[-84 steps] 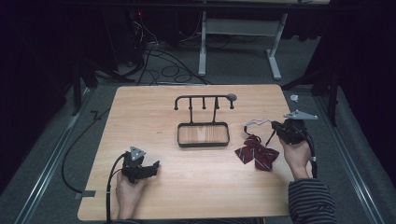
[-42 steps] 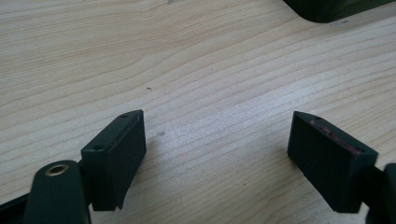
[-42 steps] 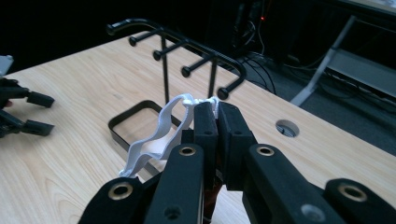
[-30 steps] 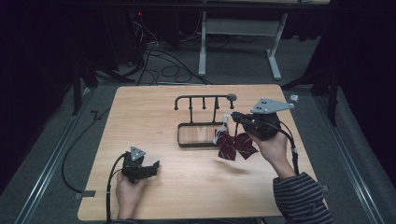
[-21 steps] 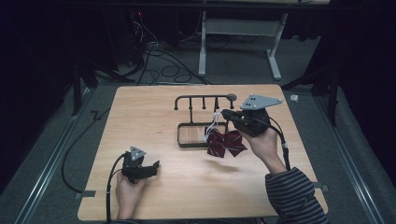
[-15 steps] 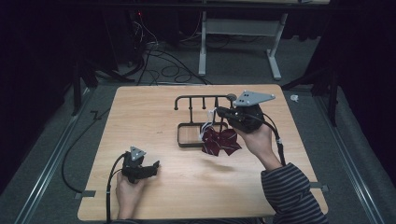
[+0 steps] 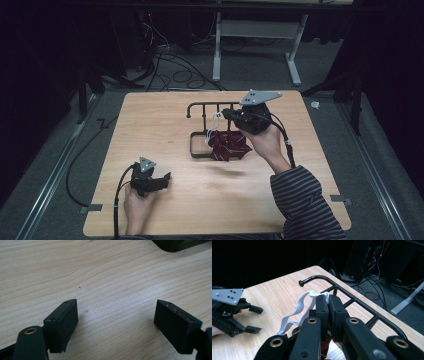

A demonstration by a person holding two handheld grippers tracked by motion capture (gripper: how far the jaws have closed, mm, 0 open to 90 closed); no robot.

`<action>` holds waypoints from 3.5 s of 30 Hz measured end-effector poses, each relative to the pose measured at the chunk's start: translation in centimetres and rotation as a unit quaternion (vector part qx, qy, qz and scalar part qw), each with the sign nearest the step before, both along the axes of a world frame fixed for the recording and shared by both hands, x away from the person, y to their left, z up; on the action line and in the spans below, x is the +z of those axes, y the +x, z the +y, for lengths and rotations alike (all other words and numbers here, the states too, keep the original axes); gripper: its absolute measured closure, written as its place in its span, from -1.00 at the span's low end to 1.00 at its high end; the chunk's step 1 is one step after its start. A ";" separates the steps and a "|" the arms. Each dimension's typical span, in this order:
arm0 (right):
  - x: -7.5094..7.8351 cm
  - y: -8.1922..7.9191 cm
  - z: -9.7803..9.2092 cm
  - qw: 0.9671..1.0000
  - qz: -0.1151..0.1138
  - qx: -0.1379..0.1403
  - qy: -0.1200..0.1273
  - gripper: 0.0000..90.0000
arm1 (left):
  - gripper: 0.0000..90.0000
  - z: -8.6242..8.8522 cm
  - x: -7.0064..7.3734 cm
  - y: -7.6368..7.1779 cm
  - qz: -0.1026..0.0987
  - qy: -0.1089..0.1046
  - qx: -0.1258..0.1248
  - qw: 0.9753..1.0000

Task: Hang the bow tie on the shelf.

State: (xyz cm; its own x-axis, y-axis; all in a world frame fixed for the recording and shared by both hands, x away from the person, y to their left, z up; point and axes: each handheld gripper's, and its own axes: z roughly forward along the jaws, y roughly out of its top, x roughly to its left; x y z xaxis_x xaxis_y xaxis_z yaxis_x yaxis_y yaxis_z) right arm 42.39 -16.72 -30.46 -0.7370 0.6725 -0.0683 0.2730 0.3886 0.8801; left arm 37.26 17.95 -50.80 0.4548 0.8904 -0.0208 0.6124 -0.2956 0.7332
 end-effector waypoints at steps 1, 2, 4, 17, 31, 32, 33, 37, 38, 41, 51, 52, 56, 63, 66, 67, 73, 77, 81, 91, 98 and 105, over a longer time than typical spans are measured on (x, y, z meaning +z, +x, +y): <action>-0.1 0.2 0.1 1.000 0.003 -0.001 0.001 0.97 | -0.56 0.0 0.0 0.0 0.000 0.000 0.000 1.000; -0.1 0.3 0.1 1.000 0.003 -0.003 0.000 0.97 | -0.56 0.0 0.0 0.0 0.000 0.000 0.000 1.000; -0.2 0.7 0.2 1.000 0.007 -0.006 -0.002 0.97 | -0.56 0.0 0.0 0.0 0.000 0.000 0.000 1.000; -0.2 2.3 0.9 1.000 0.009 -0.011 -0.007 0.97 | -0.56 0.0 0.0 0.0 0.000 0.000 0.000 1.000; -0.5 4.0 1.3 0.999 0.025 -0.027 -0.009 0.97 | -0.56 0.0 0.0 0.0 0.000 0.000 -0.001 1.000; -0.5 4.2 1.2 0.999 0.025 -0.028 -0.007 0.97 | -0.56 0.0 0.0 0.0 0.000 0.000 -0.001 1.000; -0.5 4.3 1.2 0.999 0.027 -0.029 -0.006 0.97 | -0.56 0.0 0.0 0.0 0.000 -0.001 -0.001 1.000; -0.4 4.7 1.2 0.999 0.027 -0.035 -0.007 0.97 | -0.56 0.0 0.0 0.0 0.000 0.000 -0.001 1.000; -0.3 4.8 1.1 0.999 0.027 -0.037 -0.006 0.97 | -0.56 0.0 0.0 0.0 0.000 0.000 -0.001 1.000; -0.5 4.9 1.2 0.999 0.029 -0.038 -0.007 0.97 | -0.56 0.0 0.0 -0.1 0.000 -0.001 -0.001 1.000; -0.8 5.3 1.2 0.999 0.036 -0.040 -0.010 0.97 | -0.56 0.0 0.0 -0.1 0.001 -0.001 -0.002 1.000; -0.9 5.4 1.3 0.998 0.036 -0.040 -0.011 0.97 | -0.56 0.0 0.0 -0.1 0.000 -0.001 -0.002 1.000; -1.3 5.7 1.4 0.998 0.047 -0.045 -0.016 0.97 | -0.56 0.0 0.0 -0.1 0.000 -0.001 -0.002 1.000; -1.7 6.1 1.4 0.997 0.056 -0.046 -0.017 0.96 | -0.56 0.0 0.0 -0.1 0.000 -0.001 -0.001 1.000; -1.9 6.3 1.3 0.996 0.066 -0.050 -0.016 0.95 | -0.56 0.0 0.0 -0.1 0.000 -0.001 -0.002 1.000; -1.9 6.4 1.3 0.996 0.067 -0.051 -0.017 0.95 | -0.56 0.0 0.0 -0.1 0.000 -0.001 -0.001 1.000; -2.0 6.4 1.4 0.996 0.060 -0.058 -0.031 0.94 | -0.56 0.0 0.0 -0.1 0.000 -0.001 -0.001 1.000; -2.1 6.4 1.7 0.996 0.066 -0.050 -0.031 0.87 | -0.56 0.0 0.0 -0.1 0.000 -0.001 -0.002 1.000; -1.9 6.3 1.5 0.996 0.060 -0.054 -0.026 0.80 | -0.56 0.0 0.0 -0.1 0.000 -0.001 -0.001 1.000; -0.9 4.9 0.8 0.998 0.042 -0.042 -0.010 0.72 | -0.56 0.0 0.0 -0.1 0.000 -0.001 -0.002 1.000; -0.8 3.9 -0.5 0.998 0.045 -0.033 0.007 0.65 | -0.56 0.0 0.0 -0.1 0.000 -0.001 -0.002 1.000; -0.5 2.7 -2.2 0.998 0.045 -0.032 0.030 0.61 | -0.56 0.0 0.0 -0.1 0.000 -0.001 -0.002 1.000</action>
